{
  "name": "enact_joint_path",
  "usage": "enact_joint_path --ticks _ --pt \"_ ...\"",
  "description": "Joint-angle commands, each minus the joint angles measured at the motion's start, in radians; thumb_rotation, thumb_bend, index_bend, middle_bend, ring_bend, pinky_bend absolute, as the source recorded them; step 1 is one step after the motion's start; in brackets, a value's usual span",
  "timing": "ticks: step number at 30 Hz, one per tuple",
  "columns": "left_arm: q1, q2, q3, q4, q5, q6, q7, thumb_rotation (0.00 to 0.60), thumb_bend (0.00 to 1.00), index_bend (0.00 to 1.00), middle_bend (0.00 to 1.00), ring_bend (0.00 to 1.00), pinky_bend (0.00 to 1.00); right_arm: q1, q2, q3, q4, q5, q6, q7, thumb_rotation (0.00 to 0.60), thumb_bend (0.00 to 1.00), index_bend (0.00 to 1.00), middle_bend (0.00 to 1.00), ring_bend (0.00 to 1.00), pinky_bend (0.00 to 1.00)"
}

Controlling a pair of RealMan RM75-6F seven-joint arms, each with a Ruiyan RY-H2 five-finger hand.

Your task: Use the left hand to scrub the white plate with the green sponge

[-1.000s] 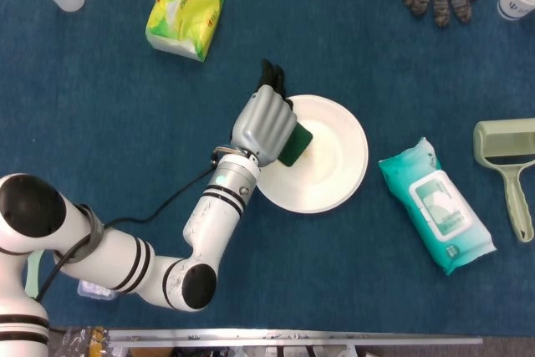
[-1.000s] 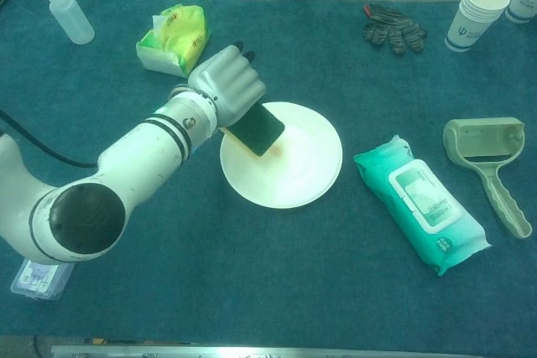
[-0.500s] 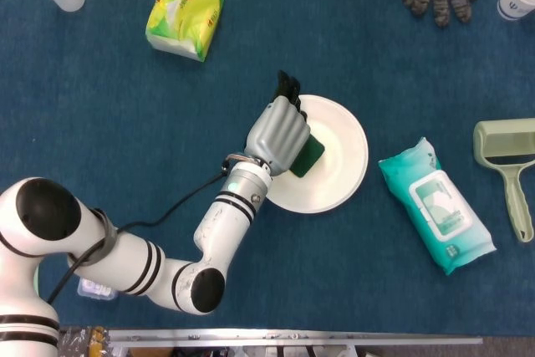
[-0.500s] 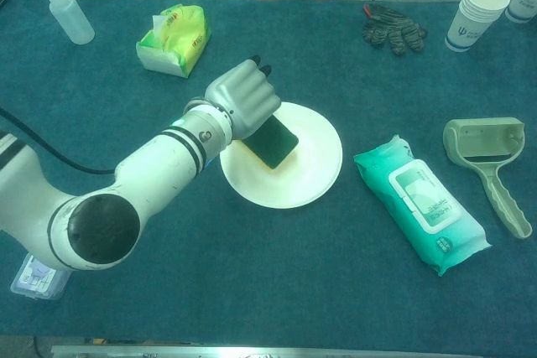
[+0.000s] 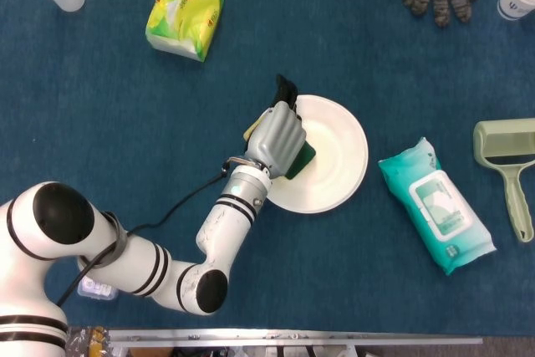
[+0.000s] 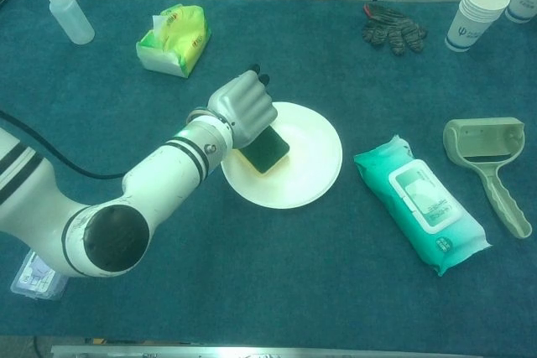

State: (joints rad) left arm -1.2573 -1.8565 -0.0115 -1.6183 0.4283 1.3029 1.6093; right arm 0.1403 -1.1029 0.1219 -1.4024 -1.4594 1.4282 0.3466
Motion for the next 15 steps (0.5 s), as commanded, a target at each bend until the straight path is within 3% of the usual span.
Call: enact_joint_path --ticks 1,15 --pt "0.003 -0.002 0.005 0.01 0.003 0.006 0.009 0.568 0.3 0.5 0.27 0.1 0.1 0.001 -0.001 0.0 0.001 0.0 -0.001 0.0 0.587 0.32 0.3 0.32 0.21 0.4" --pt "0.023 0.007 0.017 0.046 0.007 0.031 0.043 0.58 0.3 0.5 0.27 0.1 0.1 0.001 -0.002 0.001 -0.006 -0.001 0.002 -0.009 0.586 0.32 0.3 0.31 0.21 0.4"
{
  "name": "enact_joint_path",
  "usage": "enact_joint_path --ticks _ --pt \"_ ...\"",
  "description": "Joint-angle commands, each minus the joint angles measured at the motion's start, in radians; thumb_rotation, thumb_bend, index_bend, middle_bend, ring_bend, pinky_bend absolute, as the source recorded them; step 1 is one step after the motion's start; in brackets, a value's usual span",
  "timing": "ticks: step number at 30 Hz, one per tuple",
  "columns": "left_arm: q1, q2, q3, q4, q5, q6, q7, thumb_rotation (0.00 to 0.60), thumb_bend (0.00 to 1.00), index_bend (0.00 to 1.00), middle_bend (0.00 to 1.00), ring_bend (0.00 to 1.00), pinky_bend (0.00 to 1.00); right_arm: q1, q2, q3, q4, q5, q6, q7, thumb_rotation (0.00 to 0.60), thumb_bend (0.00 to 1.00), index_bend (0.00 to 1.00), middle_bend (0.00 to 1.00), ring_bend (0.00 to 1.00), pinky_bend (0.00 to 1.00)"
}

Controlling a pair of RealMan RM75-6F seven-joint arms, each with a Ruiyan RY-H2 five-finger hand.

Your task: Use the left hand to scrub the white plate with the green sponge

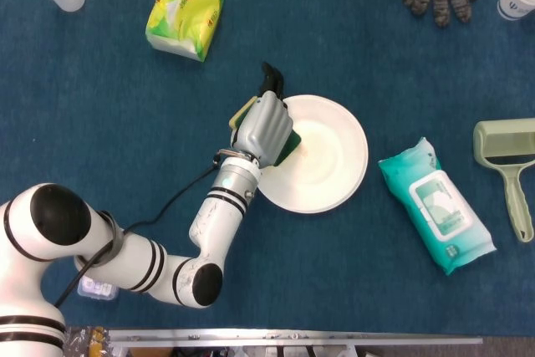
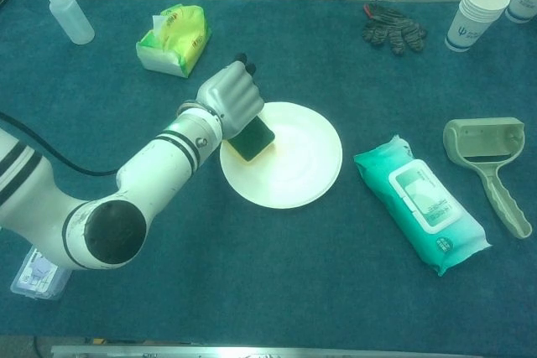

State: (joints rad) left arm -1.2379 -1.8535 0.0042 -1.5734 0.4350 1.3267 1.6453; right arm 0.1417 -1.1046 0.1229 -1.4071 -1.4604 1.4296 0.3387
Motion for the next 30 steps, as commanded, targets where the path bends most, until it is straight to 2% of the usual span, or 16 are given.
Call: enact_joint_path --ticks 1,14,22,30 --pt "0.005 0.008 -0.001 -0.001 0.001 0.012 0.009 0.58 0.3 0.51 0.27 0.1 0.1 0.0 0.0 0.0 -0.002 -0.001 0.001 -0.002 0.587 0.32 0.3 0.31 0.21 0.4" --pt "0.003 0.024 -0.035 -0.081 0.01 0.037 0.033 0.585 0.3 0.51 0.27 0.1 0.1 0.0 -0.001 0.001 -0.009 -0.003 0.004 -0.007 0.587 0.32 0.3 0.32 0.21 0.4" --pt "-0.01 -0.007 -0.046 -0.066 -0.004 0.024 0.056 0.585 0.3 0.51 0.27 0.1 0.1 -0.005 0.003 0.0 -0.002 0.003 0.006 0.002 0.588 0.32 0.3 0.32 0.21 0.4" --pt "-0.014 -0.033 -0.034 -0.038 -0.006 0.012 0.072 0.582 0.3 0.51 0.27 0.1 0.1 -0.003 0.0 0.0 0.004 0.002 0.001 0.006 0.587 0.32 0.3 0.32 0.21 0.4"
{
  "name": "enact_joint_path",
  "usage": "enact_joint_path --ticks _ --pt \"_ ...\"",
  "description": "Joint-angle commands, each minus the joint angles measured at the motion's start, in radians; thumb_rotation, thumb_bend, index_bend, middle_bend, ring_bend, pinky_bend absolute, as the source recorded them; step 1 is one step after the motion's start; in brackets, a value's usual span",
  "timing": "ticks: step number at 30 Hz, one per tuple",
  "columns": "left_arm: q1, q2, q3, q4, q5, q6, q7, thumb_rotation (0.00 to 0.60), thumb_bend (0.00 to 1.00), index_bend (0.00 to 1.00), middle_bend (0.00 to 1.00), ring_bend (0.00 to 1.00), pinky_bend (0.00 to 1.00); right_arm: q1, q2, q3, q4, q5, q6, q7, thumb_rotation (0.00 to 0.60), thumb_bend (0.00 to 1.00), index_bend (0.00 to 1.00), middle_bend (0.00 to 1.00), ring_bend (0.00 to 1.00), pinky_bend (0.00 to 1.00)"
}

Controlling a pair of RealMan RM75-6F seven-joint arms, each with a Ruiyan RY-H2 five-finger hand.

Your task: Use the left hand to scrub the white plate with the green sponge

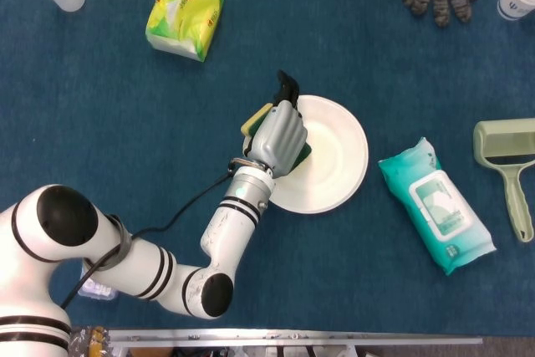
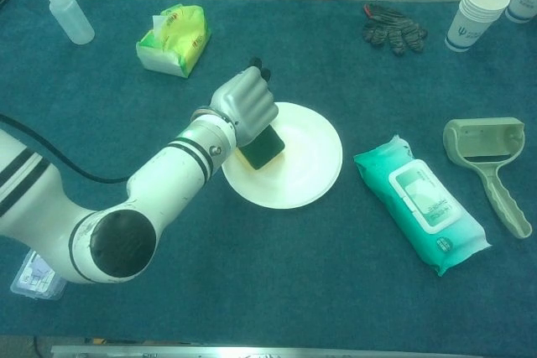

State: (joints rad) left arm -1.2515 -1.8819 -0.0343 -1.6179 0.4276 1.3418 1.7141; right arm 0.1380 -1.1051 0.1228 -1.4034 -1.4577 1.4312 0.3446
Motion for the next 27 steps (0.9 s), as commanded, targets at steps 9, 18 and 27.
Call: enact_joint_path --ticks 9,18,27 --pt "0.005 -0.009 0.018 0.042 0.012 -0.005 0.01 0.583 0.3 0.51 0.27 0.1 0.1 -0.001 0.001 0.001 0.0 0.003 -0.001 -0.002 0.587 0.32 0.3 0.31 0.21 0.4" --pt "0.024 0.005 0.035 0.064 0.037 0.005 0.004 0.585 0.3 0.51 0.27 0.1 0.1 0.002 0.0 0.001 -0.007 0.0 -0.002 -0.011 0.586 0.32 0.3 0.32 0.21 0.4" --pt "0.06 0.043 0.027 0.041 0.05 0.031 -0.03 0.582 0.3 0.51 0.27 0.1 0.1 0.003 -0.001 0.001 -0.017 -0.003 0.0 -0.022 0.587 0.32 0.3 0.31 0.21 0.4"
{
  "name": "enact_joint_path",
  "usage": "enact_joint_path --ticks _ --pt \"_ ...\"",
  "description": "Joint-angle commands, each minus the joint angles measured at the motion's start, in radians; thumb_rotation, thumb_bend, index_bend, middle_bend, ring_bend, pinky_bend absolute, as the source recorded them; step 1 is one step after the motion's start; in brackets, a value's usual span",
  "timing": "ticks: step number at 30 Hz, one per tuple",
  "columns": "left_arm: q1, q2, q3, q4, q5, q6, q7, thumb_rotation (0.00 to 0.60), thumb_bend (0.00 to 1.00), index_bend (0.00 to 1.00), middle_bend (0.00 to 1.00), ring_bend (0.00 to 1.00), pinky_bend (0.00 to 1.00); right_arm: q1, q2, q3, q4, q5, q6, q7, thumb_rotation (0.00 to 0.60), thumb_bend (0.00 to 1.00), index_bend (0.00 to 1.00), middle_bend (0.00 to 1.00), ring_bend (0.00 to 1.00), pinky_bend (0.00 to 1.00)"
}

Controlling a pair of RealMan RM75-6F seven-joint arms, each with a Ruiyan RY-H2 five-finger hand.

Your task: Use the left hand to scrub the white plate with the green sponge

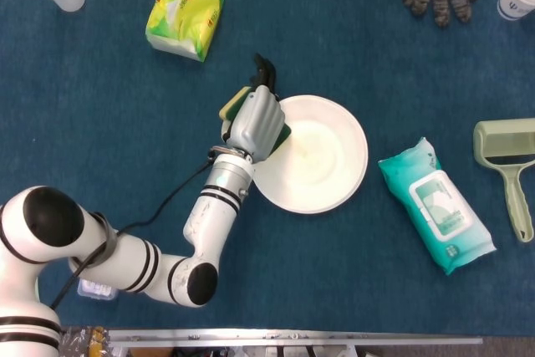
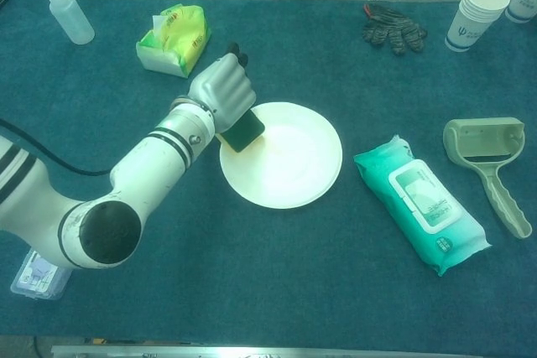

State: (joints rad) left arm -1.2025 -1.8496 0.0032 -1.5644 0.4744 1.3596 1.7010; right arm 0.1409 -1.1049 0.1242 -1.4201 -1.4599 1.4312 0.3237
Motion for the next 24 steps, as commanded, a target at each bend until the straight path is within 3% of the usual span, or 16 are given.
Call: enact_joint_path --ticks 1,10,24 --pt "0.015 0.017 -0.012 -0.017 0.008 0.019 -0.023 0.583 0.3 0.51 0.27 0.1 0.1 0.002 -0.002 0.0 -0.001 -0.002 0.0 -0.003 0.587 0.32 0.3 0.32 0.21 0.4" --pt "0.059 0.103 -0.02 -0.117 0.064 0.067 -0.089 0.587 0.3 0.51 0.27 0.1 0.1 0.005 -0.002 0.001 -0.017 -0.006 0.002 -0.017 0.587 0.32 0.3 0.31 0.21 0.4" --pt "0.181 0.211 0.073 -0.218 0.148 0.093 -0.222 0.583 0.3 0.5 0.27 0.1 0.1 0.007 0.0 -0.001 -0.034 -0.012 0.004 -0.029 0.588 0.32 0.3 0.31 0.21 0.4"
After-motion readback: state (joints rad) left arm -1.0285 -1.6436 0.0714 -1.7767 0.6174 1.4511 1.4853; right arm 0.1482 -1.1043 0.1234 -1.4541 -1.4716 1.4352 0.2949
